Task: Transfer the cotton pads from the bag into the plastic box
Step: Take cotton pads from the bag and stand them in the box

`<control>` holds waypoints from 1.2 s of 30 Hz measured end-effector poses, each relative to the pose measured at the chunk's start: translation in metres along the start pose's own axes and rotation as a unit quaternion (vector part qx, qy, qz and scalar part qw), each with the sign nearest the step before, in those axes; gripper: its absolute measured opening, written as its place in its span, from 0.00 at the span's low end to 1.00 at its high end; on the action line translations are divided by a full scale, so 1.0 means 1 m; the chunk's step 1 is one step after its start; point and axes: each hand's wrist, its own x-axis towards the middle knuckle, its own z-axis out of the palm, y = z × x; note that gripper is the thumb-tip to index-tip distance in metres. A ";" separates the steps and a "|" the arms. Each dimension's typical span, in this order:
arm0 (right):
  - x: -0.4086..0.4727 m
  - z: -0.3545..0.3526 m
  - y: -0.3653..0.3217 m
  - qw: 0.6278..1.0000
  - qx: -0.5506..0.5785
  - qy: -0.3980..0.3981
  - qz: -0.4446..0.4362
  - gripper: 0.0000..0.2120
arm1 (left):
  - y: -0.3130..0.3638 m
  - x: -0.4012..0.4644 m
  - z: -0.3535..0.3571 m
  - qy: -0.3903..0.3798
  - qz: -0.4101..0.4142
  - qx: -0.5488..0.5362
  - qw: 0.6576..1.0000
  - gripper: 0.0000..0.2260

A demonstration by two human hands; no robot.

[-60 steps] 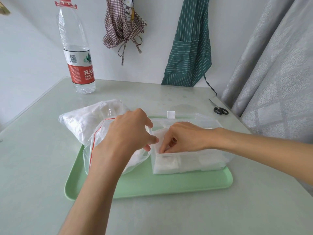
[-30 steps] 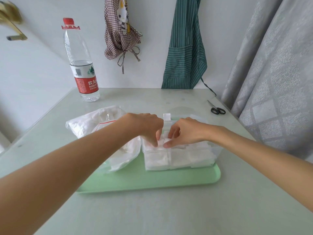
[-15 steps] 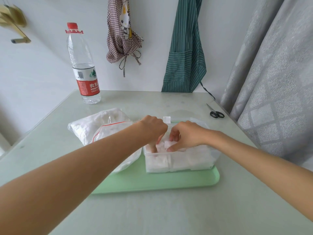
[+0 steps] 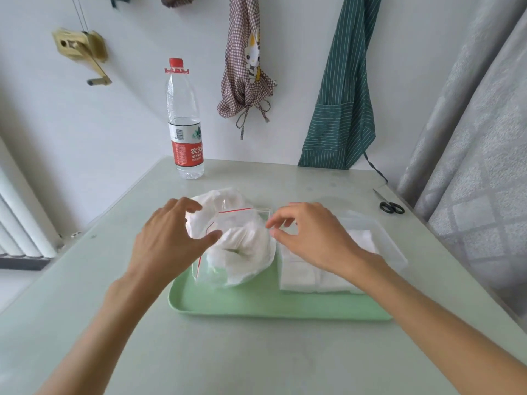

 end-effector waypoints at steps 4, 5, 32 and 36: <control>0.003 0.039 -0.034 0.997 -0.052 -0.009 -0.053 0.11 | -0.018 -0.014 0.032 0.004 -0.082 -0.093 0.992 0.10; 0.005 0.048 -0.036 0.996 -0.068 -0.017 -0.055 0.11 | -0.020 -0.016 0.038 0.013 -0.090 -0.111 0.990 0.09; -0.018 0.002 -0.004 0.853 0.481 0.089 0.183 0.04 | 0.044 -0.014 0.000 0.042 0.023 -0.279 0.959 0.10; -0.022 -0.004 0.013 0.772 0.580 0.103 0.240 0.02 | 0.082 -0.002 0.013 -0.069 0.031 -0.364 0.928 0.13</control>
